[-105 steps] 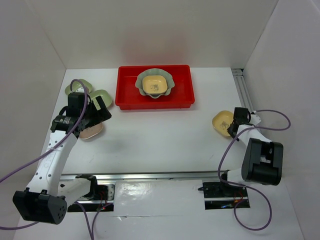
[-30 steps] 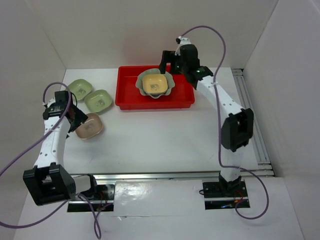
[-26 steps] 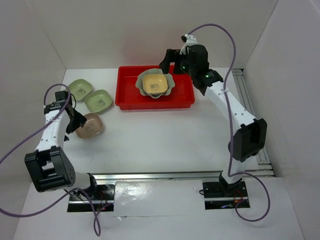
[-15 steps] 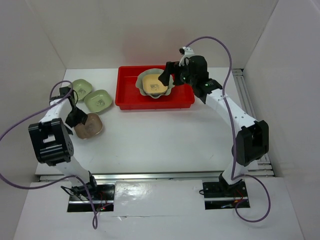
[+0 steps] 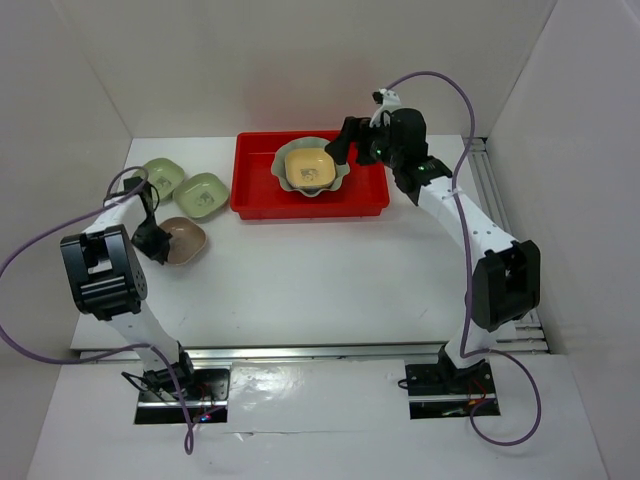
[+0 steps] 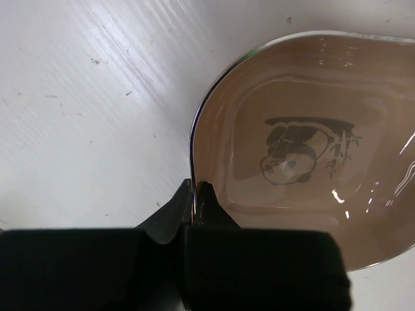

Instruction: Place the plates into the plastic bin on the countertop

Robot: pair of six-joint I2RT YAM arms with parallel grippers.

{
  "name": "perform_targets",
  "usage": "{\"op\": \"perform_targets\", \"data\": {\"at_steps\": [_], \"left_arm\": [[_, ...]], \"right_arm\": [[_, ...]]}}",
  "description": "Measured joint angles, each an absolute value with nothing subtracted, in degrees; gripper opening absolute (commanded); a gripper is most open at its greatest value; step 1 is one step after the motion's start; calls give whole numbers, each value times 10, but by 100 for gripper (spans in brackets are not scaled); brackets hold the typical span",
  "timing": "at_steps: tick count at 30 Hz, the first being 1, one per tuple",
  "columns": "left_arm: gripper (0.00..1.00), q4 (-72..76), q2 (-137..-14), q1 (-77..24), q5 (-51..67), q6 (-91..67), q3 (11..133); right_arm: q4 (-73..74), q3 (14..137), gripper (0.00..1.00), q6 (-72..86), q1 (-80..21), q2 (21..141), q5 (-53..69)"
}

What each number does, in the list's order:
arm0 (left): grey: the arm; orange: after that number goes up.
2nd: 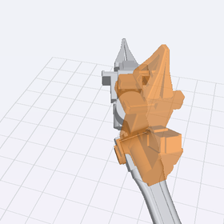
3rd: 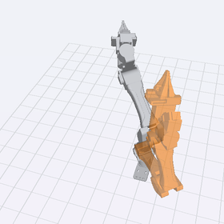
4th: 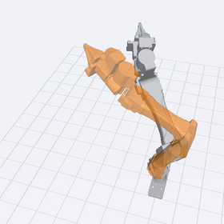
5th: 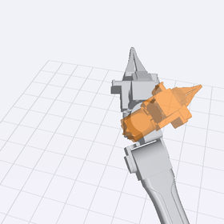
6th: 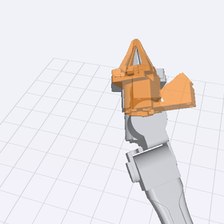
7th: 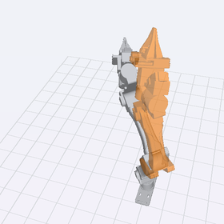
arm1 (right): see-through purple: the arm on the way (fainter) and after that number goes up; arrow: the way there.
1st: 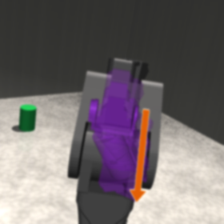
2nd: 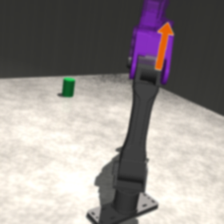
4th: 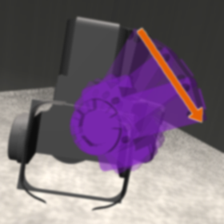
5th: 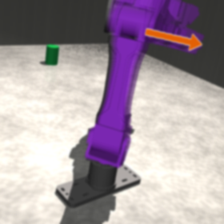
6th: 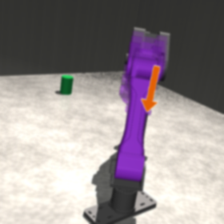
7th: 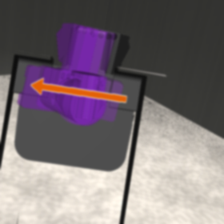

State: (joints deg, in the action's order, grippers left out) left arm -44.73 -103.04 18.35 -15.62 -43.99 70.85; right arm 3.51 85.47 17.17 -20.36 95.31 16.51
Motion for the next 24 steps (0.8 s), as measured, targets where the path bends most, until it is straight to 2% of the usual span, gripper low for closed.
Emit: {"op": "perform_targets", "data": {"at_steps": [7, 14, 20, 24], "left_arm": [[0, -449, -1001, 176, -159, -452, 692], [0, -526, -835, 171, -187, -439, 660], [0, -521, -698, 157, -134, -420, 762], [0, -450, -685, 130, -46, -402, 804]], "right_arm": [[34, 855, 100, 183, -204, 953, 164], [37, 864, 100, 193, -205, 953, 158], [36, 862, 100, 198, -206, 942, 135], [36, 828, 100, 202, -203, 896, 101]]}}
